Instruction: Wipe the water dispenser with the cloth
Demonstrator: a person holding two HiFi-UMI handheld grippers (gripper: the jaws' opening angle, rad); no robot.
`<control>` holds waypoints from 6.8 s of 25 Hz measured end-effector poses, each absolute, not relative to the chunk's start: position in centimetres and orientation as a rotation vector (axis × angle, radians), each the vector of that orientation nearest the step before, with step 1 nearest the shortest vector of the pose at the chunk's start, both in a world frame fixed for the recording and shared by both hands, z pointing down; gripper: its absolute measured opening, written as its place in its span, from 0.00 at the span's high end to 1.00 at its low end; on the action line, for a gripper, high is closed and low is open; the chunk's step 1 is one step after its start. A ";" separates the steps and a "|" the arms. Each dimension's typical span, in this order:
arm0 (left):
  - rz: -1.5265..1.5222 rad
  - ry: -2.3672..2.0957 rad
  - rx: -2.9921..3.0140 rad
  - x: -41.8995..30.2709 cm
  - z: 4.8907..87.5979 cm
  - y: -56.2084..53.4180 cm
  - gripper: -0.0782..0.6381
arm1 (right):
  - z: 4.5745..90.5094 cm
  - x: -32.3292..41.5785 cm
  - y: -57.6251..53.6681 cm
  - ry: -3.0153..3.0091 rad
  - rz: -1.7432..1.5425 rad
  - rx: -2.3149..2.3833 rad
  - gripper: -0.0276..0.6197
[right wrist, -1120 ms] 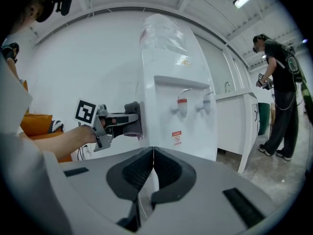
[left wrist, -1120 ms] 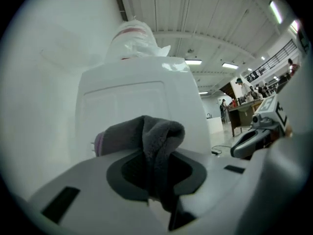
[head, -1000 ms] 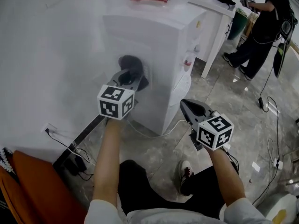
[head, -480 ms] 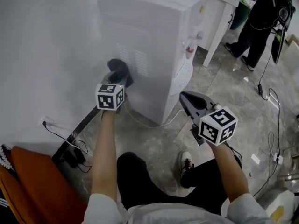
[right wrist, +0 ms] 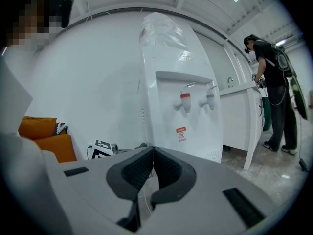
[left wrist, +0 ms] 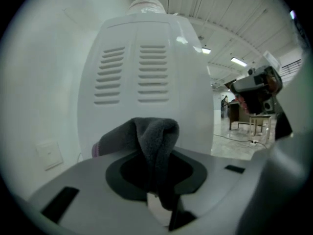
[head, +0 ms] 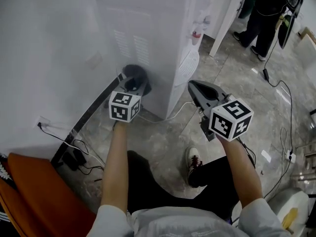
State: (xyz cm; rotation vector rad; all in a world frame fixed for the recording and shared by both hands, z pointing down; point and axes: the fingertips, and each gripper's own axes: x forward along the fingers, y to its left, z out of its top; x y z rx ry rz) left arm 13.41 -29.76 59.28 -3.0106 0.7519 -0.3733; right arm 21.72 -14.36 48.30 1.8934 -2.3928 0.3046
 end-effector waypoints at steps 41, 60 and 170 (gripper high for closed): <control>-1.146 1.179 -3.131 9.3 88.4 -38.0 0.78 | 59.8 22.3 -12.6 -2.222 0.756 1.850 0.93; -1.175 0.171 -3.091 17.4 89.0 -22.8 0.77 | 59.1 23.2 -13.2 -2.230 0.886 1.875 0.93; -0.256 1.281 -2.480 -13.4 -13.7 -1.7 0.77 | -15.1 5.1 -1.4 -2.493 -0.330 1.508 0.93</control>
